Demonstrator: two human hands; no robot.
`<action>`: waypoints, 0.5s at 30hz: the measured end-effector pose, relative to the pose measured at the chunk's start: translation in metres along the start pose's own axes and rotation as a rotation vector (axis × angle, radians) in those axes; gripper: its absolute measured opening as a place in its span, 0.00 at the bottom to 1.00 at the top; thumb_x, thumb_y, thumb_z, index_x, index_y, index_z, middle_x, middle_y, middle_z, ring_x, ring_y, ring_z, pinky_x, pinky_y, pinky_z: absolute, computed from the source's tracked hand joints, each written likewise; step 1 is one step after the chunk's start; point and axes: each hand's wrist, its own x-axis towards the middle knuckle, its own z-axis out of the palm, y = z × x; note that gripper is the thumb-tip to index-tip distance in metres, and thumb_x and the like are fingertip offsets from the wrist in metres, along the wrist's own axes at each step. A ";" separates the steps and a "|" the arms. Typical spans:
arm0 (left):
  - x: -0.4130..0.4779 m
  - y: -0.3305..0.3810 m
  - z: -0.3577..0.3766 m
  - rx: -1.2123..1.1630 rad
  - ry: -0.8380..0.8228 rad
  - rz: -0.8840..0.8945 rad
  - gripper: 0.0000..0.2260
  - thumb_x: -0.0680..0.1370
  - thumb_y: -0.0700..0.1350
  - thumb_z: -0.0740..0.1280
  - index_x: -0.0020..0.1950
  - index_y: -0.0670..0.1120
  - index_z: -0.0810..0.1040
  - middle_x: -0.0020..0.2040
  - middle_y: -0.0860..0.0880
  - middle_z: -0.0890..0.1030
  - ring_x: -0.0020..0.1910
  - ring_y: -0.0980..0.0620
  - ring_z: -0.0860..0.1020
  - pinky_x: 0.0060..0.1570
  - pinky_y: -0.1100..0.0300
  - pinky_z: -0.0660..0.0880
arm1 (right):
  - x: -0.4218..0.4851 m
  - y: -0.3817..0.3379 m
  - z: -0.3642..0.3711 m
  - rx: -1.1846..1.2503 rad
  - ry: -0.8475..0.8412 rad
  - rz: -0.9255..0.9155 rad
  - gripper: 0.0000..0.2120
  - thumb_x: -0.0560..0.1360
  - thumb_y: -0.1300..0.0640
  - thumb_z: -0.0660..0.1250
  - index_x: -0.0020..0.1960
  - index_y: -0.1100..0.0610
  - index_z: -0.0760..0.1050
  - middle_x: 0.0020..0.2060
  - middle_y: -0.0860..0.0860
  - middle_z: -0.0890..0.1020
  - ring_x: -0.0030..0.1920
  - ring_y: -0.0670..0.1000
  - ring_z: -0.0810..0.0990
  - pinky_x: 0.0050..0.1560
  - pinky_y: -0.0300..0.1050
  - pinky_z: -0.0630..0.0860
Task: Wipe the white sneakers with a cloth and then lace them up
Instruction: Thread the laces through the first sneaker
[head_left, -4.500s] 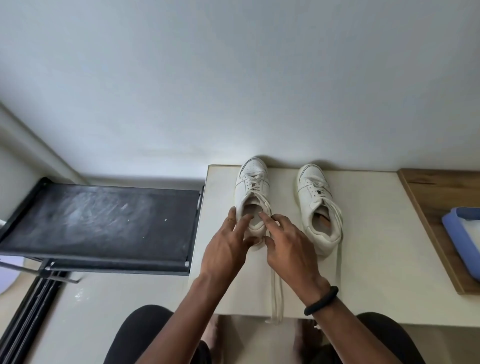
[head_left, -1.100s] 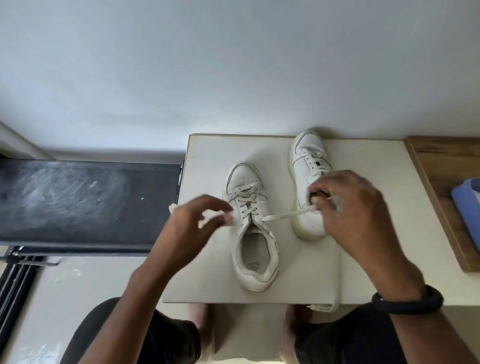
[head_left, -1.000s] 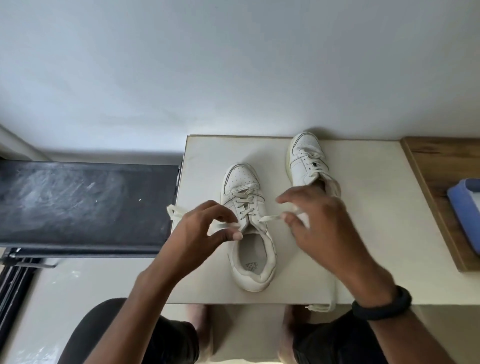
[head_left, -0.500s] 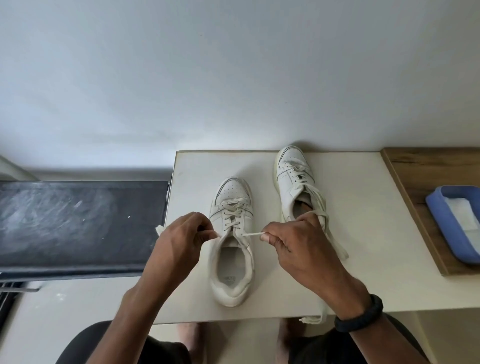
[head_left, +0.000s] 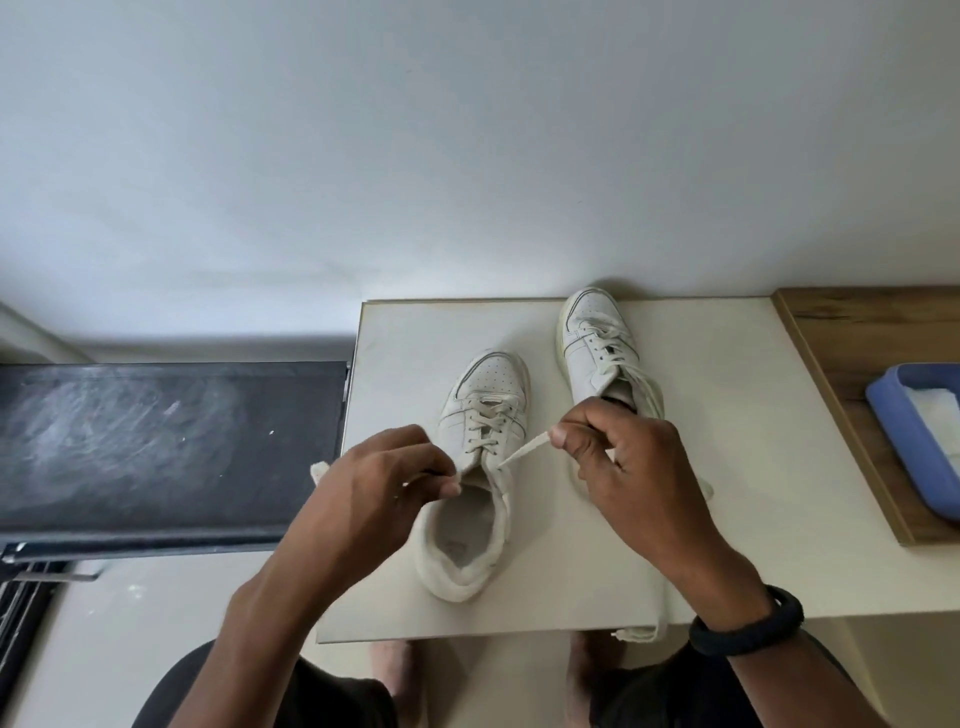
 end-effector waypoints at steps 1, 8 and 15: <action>0.002 0.008 0.003 0.007 0.014 0.046 0.11 0.78 0.56 0.67 0.45 0.50 0.84 0.44 0.58 0.79 0.40 0.56 0.77 0.40 0.56 0.76 | 0.002 -0.003 0.000 0.040 0.008 0.010 0.16 0.78 0.42 0.62 0.41 0.53 0.77 0.27 0.46 0.76 0.30 0.47 0.78 0.32 0.41 0.72; 0.006 0.036 0.021 0.084 0.129 0.207 0.08 0.80 0.48 0.68 0.44 0.47 0.83 0.56 0.57 0.82 0.40 0.53 0.80 0.38 0.61 0.76 | 0.029 -0.035 -0.004 0.043 -0.138 0.035 0.12 0.75 0.46 0.73 0.37 0.51 0.77 0.26 0.42 0.76 0.30 0.44 0.76 0.32 0.37 0.69; 0.015 0.043 0.043 0.299 0.064 0.244 0.04 0.74 0.40 0.69 0.45 0.47 0.83 0.38 0.50 0.80 0.32 0.48 0.76 0.32 0.62 0.61 | 0.058 -0.060 0.005 -0.124 -0.408 -0.033 0.15 0.73 0.42 0.73 0.37 0.52 0.78 0.29 0.45 0.78 0.34 0.44 0.77 0.35 0.39 0.69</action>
